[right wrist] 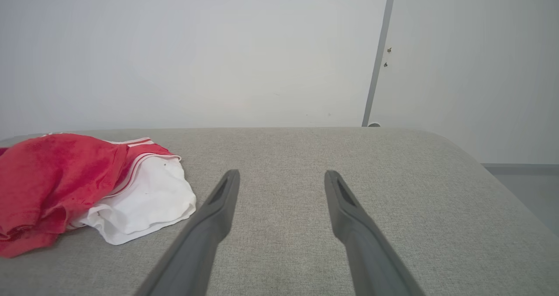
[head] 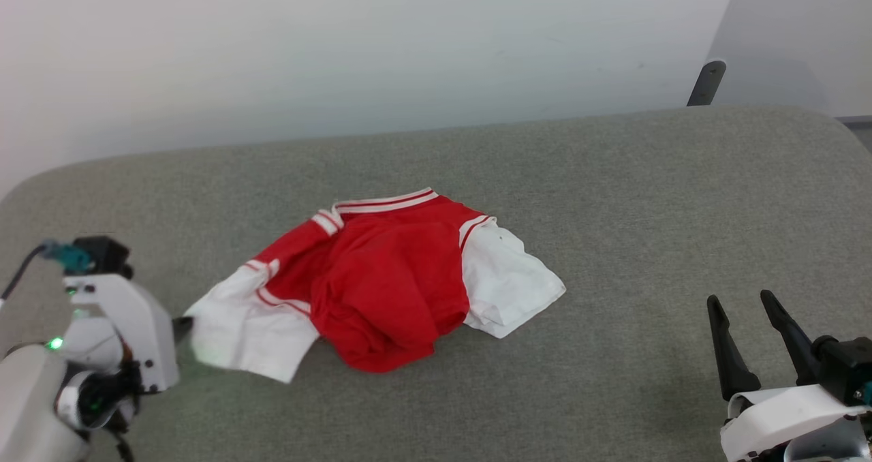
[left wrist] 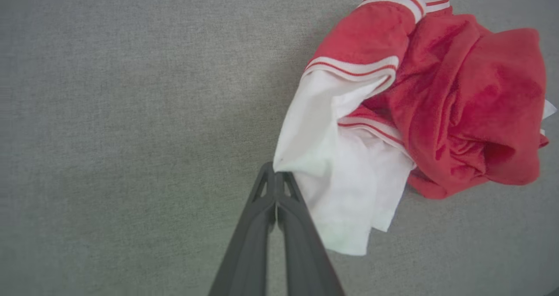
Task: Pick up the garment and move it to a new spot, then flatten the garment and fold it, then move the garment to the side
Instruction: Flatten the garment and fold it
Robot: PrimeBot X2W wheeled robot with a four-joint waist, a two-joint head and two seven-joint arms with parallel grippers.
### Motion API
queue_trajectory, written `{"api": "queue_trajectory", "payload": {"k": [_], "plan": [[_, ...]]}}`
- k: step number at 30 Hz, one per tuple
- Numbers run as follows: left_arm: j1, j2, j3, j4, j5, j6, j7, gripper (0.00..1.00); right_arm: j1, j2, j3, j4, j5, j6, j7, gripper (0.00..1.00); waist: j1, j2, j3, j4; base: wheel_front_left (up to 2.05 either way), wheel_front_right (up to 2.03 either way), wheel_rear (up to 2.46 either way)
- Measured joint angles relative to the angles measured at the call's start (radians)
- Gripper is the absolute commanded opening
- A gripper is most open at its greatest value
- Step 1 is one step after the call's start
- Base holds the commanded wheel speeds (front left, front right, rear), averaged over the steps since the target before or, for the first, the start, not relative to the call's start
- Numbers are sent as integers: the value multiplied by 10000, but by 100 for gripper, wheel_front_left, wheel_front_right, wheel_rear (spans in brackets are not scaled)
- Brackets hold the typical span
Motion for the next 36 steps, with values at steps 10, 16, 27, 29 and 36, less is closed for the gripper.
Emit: {"api": "queue_trajectory", "payload": {"k": [10,16,27,29,36], "plan": [[239,-38,121,1145,31,52,-685,0,-7,-100,12,-163,50,0,138,100,-1,0,80,-62,0,0,0],[94,-385,54,1810,25,-132,-1112,40,-13,-130,23,-201,38,2,224,100,0,0,85,-24,0,0,0],[-156,-554,-36,1638,219,-395,-2416,100,10,-416,203,-115,163,0,571,100,0,0,-289,530,0,0,0],[-147,-541,-13,1377,324,-414,-2855,100,11,-460,253,-125,203,0,702,100,0,0,-373,691,0,0,0],[461,-520,142,190,811,-295,-4652,100,5,-727,495,-69,508,0,1469,100,0,0,-628,1367,0,0,0]]}}
